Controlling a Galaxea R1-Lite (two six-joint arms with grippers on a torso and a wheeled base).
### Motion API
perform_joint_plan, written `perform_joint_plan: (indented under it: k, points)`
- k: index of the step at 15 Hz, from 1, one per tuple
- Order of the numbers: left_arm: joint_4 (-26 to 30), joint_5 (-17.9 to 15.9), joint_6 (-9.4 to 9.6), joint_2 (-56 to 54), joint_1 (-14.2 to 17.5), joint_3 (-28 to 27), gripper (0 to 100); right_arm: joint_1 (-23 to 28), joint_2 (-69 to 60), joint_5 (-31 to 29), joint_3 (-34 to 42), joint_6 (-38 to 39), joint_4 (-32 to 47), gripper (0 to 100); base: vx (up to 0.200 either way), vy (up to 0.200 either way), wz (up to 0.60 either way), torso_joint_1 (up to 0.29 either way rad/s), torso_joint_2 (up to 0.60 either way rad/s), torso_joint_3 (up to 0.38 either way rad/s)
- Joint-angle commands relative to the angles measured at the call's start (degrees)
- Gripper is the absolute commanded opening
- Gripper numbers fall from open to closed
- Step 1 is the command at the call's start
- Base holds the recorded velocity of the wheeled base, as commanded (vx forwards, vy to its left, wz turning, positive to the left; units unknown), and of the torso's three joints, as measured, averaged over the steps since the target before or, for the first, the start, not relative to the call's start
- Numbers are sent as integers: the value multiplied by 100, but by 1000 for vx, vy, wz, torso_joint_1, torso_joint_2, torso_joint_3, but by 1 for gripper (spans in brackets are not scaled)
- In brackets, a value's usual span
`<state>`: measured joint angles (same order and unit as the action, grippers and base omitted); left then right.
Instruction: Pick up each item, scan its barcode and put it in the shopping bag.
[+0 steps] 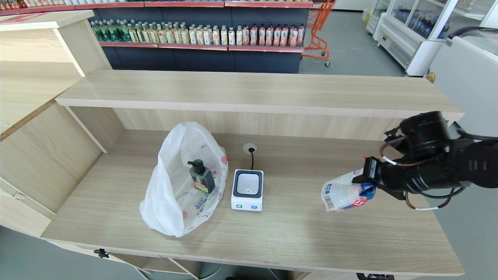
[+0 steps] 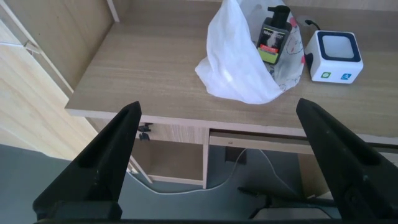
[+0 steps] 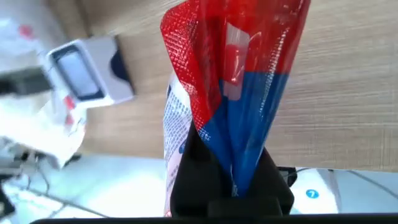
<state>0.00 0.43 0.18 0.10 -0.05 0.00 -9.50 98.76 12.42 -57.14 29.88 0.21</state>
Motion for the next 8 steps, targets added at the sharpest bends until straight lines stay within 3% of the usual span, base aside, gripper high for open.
perform_joint_plan:
  k: [1,2,4,6,8]
  points:
    - [0,1,-1,-1,5,0,100,414,-1210,1649,379,-1116,-390,0,0,0,0,0,0,0]
    - [0,1,-1,-1,5,0,100,545,-1385,2625,440,-1511,-451,0,0,0,0,0,0,0]
    - [0,1,-1,-1,5,0,100,563,-1614,3732,537,-1986,-460,0,0,0,0,0,0,0]
    - [0,1,-1,-1,5,0,100,176,-1851,4172,642,-2118,-434,0,0,0,0,0,0,0]
    - [0,1,-1,-1,5,0,100,-369,-2132,4198,924,-2109,-434,0,0,0,0,0,0,0]
